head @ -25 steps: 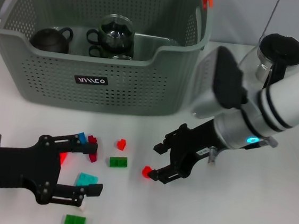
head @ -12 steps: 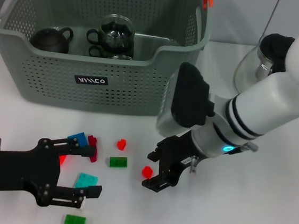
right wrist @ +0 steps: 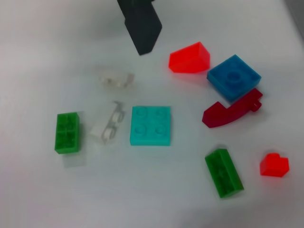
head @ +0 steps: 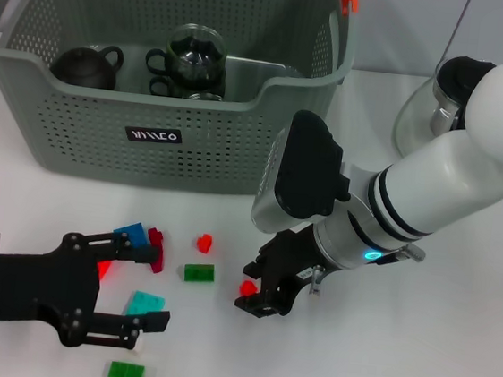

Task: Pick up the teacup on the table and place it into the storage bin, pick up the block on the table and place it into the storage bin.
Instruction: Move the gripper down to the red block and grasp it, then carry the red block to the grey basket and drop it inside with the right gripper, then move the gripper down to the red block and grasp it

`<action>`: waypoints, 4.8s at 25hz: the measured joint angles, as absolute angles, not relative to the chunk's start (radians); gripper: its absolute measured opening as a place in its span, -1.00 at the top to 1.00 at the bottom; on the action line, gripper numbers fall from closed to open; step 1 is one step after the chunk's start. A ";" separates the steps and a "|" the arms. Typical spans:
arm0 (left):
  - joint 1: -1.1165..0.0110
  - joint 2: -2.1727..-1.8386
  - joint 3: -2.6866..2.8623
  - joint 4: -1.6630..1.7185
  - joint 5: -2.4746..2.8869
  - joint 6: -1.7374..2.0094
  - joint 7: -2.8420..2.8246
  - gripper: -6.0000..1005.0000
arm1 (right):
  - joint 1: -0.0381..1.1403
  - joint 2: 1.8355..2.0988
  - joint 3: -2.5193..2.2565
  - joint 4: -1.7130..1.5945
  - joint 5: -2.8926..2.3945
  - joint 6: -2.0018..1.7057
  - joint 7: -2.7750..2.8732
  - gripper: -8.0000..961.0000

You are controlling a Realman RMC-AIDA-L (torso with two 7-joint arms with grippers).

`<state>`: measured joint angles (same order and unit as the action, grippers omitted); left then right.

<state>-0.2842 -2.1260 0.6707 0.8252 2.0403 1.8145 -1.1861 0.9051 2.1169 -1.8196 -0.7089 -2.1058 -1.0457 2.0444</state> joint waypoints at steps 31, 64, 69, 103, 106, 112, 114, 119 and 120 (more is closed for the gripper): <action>-0.225 -2.128 0.538 0.800 2.046 1.811 -1.167 -0.68 | 0.885 2.101 -1.339 -1.224 -2.109 -1.434 2.231 0.58; -0.234 -2.125 0.526 0.781 2.099 1.821 -1.163 -0.68 | 0.969 2.087 -1.182 -1.125 -2.122 -1.480 2.095 -0.70; -0.232 -2.125 0.501 0.782 2.122 1.814 -1.163 -0.68 | 0.916 2.096 -1.226 -1.121 -2.205 -1.627 2.040 -0.89; -0.251 -2.124 0.505 0.754 2.123 1.780 -1.163 -0.68 | 0.954 2.124 -1.991 -0.639 -1.861 -0.713 2.088 -0.85; -0.257 -2.121 0.506 0.740 2.123 1.773 -1.163 -0.68 | 0.949 2.125 -2.002 -0.635 -1.849 -0.694 2.088 -0.81; -0.265 -2.118 0.508 0.732 2.125 1.770 -1.163 -0.68 | 0.952 2.125 -2.040 -0.613 -1.808 -0.653 2.088 -0.66; -0.266 -2.117 0.508 0.731 2.126 1.770 -1.163 -0.68 | 0.950 2.125 -2.069 -0.609 -1.777 -0.622 2.080 -0.61; -0.270 -2.115 0.508 0.724 2.126 1.770 -1.163 -0.68 | 0.946 2.125 -2.115 -0.608 -1.744 -0.576 2.077 -0.48; -0.271 -2.114 0.508 0.723 2.126 1.770 -1.163 -0.68 | 0.945 2.125 -2.121 -0.608 -1.742 -0.571 2.077 -0.40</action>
